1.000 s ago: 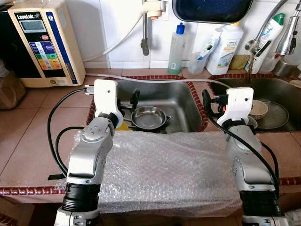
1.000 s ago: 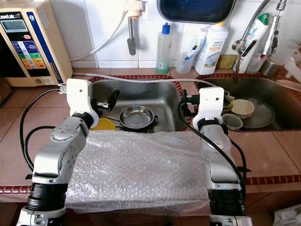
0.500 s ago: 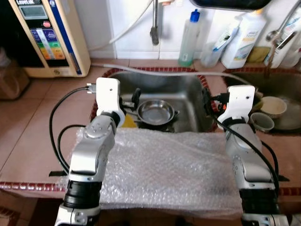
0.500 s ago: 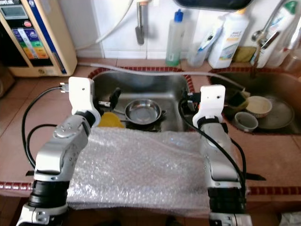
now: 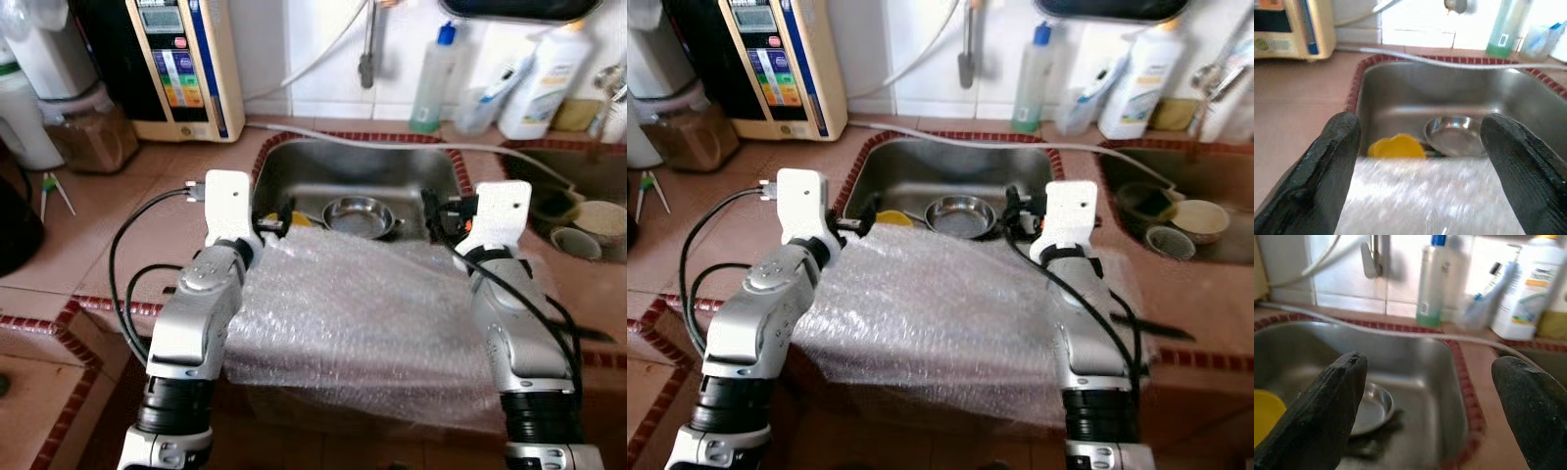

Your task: Kitchen organization

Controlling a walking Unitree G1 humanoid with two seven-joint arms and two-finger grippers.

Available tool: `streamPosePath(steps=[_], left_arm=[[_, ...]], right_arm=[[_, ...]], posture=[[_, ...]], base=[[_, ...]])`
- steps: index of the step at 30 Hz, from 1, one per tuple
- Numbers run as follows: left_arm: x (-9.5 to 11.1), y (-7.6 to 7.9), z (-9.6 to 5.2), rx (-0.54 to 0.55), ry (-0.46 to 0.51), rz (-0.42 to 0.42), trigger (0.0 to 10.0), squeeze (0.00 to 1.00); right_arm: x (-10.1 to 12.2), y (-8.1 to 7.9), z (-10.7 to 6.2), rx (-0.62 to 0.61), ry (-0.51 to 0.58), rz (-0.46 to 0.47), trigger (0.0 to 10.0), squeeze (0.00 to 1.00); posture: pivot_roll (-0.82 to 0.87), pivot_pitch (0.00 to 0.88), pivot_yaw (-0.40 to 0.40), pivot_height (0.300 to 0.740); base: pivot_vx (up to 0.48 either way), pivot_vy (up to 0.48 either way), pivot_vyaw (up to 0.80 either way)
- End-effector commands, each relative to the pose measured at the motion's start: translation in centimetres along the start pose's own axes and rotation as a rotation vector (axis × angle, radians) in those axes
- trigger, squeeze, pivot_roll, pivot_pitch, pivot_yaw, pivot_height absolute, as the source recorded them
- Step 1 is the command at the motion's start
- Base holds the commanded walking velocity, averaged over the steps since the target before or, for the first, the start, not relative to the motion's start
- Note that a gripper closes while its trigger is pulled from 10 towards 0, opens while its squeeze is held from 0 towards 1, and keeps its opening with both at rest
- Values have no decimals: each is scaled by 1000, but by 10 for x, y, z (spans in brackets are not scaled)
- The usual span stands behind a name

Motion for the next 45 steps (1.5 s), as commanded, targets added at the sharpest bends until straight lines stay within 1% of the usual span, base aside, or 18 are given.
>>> streamPosePath(steps=[1,8,14,15,17,20,21,23,26,29,35,41,45], left_arm=[[0,-4,0,10,-5,3,10000,0],[0,-3,0,7,-7,5,10000,0],[-1,-2,-1,2,-5,14,10000,0],[1,-2,-1,4,9,14,10000,0],[3,-2,-2,3,19,15,10000,0],[5,-7,-3,16,46,-10,10000,0],[6,-8,-4,22,60,-7,10000,0],[9,-11,-8,33,96,27,10000,0],[2,-13,-11,41,81,22,10000,0],[-1,-12,-12,39,78,9,10000,0],[-4,-6,-11,17,82,-16,10000,0],[-8,-7,-9,15,72,-20,10000,0],[-9,-4,-8,8,70,-25,10000,0]], right_arm=[[6,-5,3,15,15,7,10000,0],[7,-3,5,9,20,3,10000,0],[14,-4,3,9,56,-34,10000,0],[19,-6,3,18,84,-60,10000,0],[20,-7,3,22,89,-62,10000,0],[20,-10,2,32,91,-54,10000,0],[20,-10,2,35,91,-56,10000,0],[19,-10,1,40,92,-64,10000,0],[17,-10,1,39,90,-71,10000,0],[16,-10,1,39,88,-75,10000,0],[17,-12,2,44,90,-80,10000,0],[16,-12,3,47,89,-83,10000,0],[16,-13,3,48,87,-83,10000,0]], posture=[[-74,52,29,740],[-73,52,30,740],[-72,53,29,740],[-71,52,25,740],[-71,52,23,740],[-70,50,20,740],[-70,49,18,740],[-69,47,16,740],[-71,45,14,740],[-73,42,12,740],[-77,33,8,740],[-82,24,7,740],[-85,21,7,740]], base=[[-251,0,0],[-250,0,0],[-80,0,0],[0,0,0],[0,0,0],[0,0,0],[0,0,0],[0,0,0],[0,0,0],[0,0,0],[0,0,0],[0,-297,0],[0,-326,0]])
Point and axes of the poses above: a point about 5 cm out from each wrist's last joint towards the gripper, its own z axis pointing out of the wrist towards the gripper, its own x axis along the axis of the wrist's last joint, y = z × x, the point moved 6 cm from there along z, pointing out of the wrist towards the gripper, and after that the axes turned 12 degrees about z, right-handed, at the moved point
